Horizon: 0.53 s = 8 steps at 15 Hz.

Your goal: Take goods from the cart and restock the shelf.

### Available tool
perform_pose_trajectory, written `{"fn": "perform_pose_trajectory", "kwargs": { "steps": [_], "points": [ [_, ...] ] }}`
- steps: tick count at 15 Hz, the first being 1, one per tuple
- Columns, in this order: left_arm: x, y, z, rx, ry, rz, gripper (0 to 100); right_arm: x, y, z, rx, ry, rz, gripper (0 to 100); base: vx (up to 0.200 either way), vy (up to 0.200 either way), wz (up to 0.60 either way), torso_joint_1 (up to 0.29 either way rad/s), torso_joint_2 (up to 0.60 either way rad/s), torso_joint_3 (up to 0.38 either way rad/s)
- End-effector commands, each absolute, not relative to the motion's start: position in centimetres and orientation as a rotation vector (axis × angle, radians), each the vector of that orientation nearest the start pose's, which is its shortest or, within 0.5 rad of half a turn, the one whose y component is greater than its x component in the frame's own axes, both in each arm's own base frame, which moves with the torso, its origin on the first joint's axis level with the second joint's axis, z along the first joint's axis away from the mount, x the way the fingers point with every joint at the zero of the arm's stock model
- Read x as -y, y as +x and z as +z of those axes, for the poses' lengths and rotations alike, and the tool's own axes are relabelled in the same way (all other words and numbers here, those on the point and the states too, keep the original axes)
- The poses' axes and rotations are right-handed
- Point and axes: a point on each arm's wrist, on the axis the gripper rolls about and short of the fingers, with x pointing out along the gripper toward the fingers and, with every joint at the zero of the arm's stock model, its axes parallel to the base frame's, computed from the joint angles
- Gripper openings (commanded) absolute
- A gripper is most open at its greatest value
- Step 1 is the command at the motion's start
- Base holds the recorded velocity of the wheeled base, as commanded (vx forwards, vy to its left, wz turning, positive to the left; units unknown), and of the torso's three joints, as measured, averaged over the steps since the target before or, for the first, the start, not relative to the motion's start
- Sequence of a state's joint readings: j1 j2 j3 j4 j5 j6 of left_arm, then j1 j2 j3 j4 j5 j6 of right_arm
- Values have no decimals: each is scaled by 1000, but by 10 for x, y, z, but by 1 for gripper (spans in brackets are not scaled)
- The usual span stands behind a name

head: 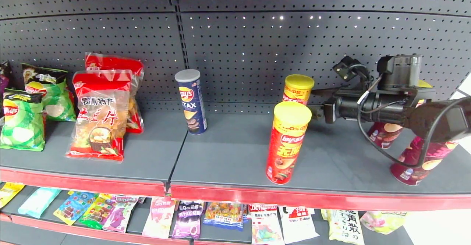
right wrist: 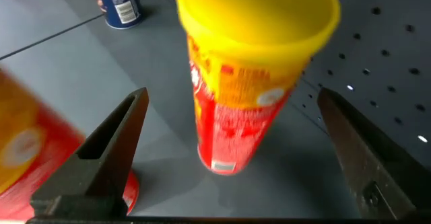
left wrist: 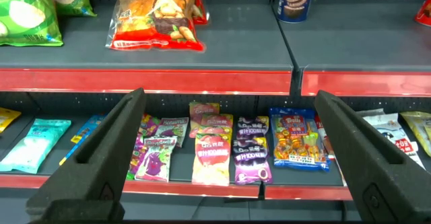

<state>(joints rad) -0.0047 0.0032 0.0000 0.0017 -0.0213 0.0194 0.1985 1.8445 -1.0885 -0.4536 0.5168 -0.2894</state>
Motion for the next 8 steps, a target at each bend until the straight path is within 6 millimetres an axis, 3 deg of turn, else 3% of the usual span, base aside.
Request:
{"fn": "perform_pose_trajectory", "kwargs": {
  "steps": [1, 8],
  "points": [
    [0, -22, 75, -6, 20, -26, 100, -77, 331, 205, -177, -228, 738, 100, 0, 0, 0, 0, 0, 0],
    [0, -22, 75, -6, 20, -26, 100, -62, 293, 219, -158, -254, 613, 100, 0, 0, 0, 0, 0, 0]
  ]
}}
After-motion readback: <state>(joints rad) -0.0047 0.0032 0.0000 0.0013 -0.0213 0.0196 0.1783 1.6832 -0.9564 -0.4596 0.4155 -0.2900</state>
